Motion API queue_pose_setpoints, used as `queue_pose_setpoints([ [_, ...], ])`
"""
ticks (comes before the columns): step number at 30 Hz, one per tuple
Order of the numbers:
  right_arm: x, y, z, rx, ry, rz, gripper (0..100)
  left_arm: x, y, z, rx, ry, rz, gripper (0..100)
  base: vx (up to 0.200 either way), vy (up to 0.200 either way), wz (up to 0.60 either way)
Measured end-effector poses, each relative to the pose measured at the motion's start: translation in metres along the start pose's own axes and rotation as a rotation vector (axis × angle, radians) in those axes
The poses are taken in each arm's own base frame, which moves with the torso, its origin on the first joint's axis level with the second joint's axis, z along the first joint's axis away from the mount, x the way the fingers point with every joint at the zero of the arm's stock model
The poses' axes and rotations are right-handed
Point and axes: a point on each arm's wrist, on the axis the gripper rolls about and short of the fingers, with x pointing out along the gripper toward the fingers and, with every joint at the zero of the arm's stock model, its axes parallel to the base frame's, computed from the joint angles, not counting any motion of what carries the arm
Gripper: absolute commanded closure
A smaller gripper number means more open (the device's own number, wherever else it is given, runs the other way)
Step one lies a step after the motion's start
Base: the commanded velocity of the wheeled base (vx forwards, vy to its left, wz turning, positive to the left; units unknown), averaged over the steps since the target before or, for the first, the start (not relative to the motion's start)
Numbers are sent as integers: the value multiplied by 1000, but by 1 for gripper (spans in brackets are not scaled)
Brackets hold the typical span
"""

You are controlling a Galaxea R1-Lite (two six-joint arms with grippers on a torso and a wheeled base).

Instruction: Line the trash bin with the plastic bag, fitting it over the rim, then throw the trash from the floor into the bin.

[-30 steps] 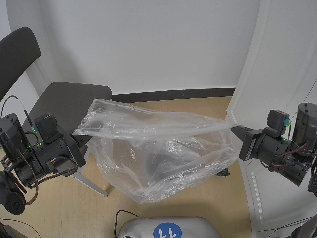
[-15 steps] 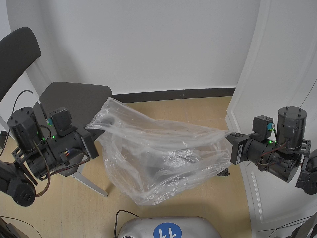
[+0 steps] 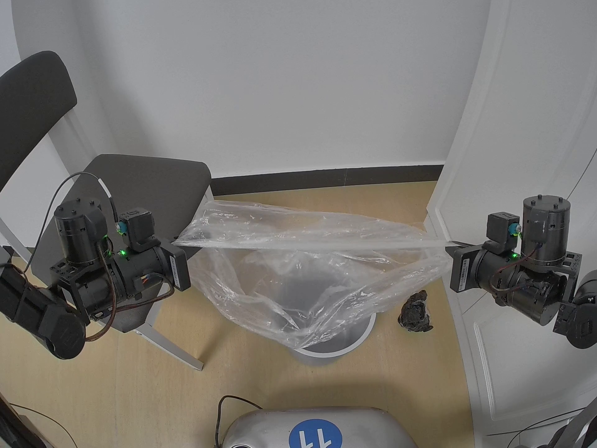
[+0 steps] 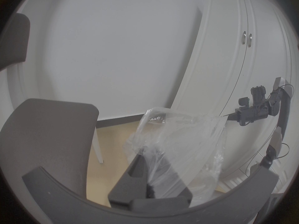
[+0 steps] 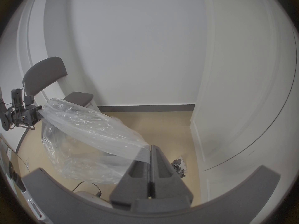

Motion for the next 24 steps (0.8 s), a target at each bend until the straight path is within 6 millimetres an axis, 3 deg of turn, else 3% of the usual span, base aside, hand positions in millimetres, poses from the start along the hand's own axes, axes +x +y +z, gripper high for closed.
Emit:
queue_pose_setpoints([
  [10,-8,2,-26,-34,85,17,100,-12,-7,-22,-22,82,-26,100,0,0,0],
  [14,-11,3,-28,-61,88,27,100,-10,-9,-20,-17,72,-39,100,0,0,0],
  [24,11,17,8,-120,-17,129,100,20,-20,-2,19,8,-110,100,0,0,0],
])
